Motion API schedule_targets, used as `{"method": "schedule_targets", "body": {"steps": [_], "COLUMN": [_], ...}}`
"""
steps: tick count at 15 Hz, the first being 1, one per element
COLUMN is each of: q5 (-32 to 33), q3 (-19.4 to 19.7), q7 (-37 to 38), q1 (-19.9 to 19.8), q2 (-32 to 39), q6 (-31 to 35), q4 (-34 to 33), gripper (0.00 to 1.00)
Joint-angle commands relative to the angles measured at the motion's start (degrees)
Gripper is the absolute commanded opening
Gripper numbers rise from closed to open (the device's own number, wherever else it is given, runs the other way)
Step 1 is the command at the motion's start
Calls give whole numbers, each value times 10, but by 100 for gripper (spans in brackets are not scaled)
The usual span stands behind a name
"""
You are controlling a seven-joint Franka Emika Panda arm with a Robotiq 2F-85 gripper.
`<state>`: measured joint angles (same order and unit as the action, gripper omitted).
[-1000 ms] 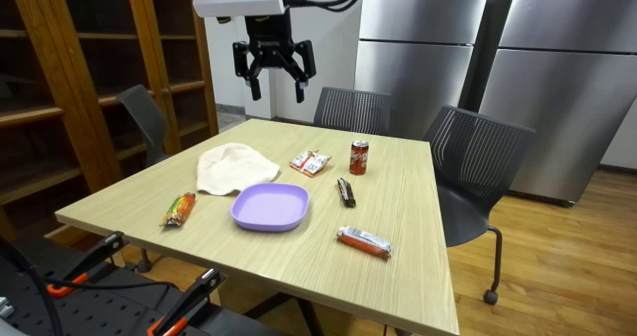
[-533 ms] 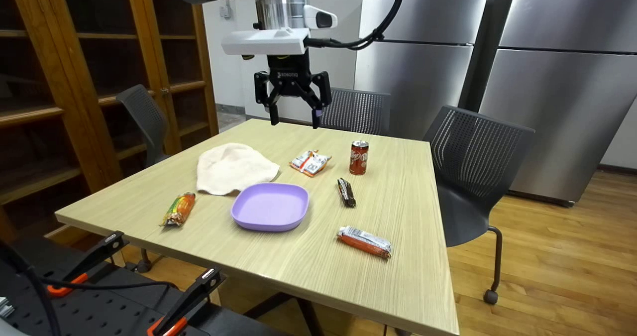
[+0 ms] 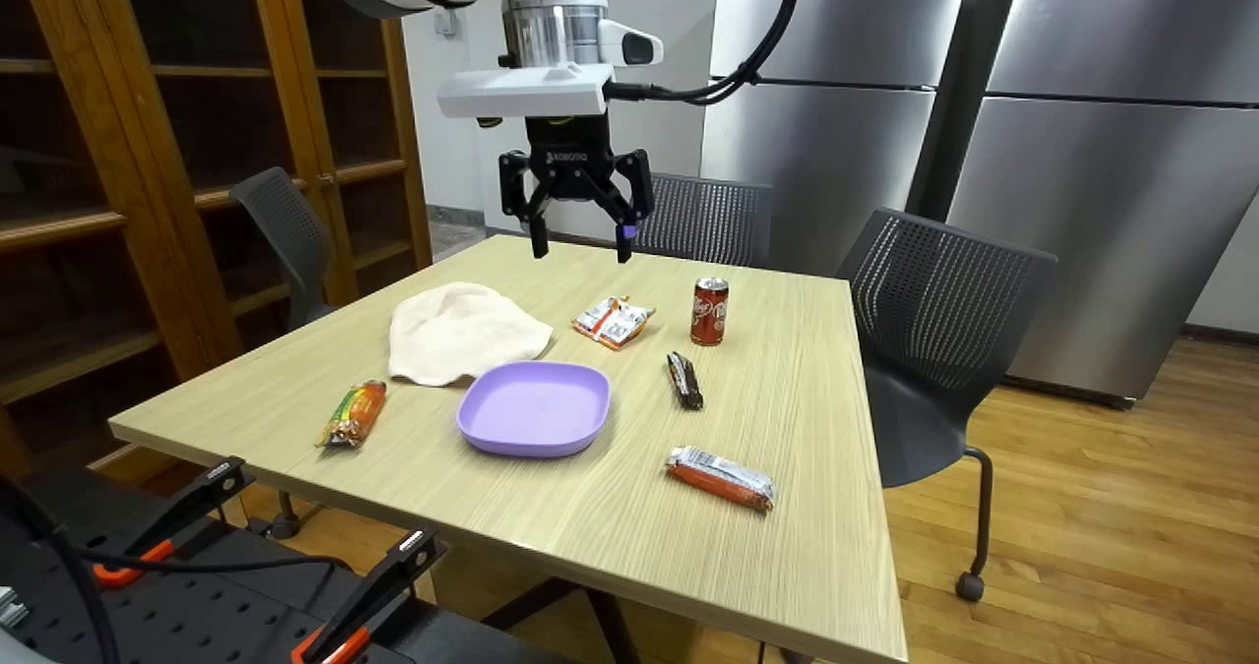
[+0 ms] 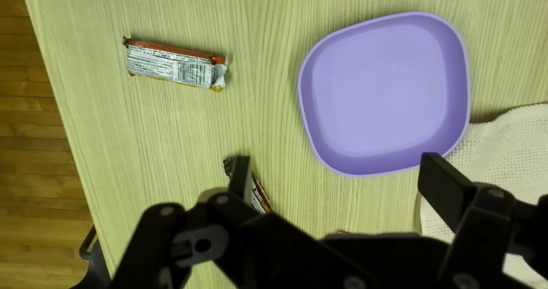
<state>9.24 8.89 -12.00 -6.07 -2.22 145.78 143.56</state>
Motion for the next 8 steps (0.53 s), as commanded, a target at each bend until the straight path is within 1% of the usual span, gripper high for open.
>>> {"method": "schedule_targets", "body": {"steps": [1,2,4,8], "q5": [41,29,28,26], "q3": [-7,-7,-8,-8], "q7": [24,10,11,9], "q1": [-7,-4,-3,-3], "q2": [8,15,27,63], "q6": [9,9,13,54], "q4": [0,-5,-10,-22], "gripper": [100,100,100,100]}}
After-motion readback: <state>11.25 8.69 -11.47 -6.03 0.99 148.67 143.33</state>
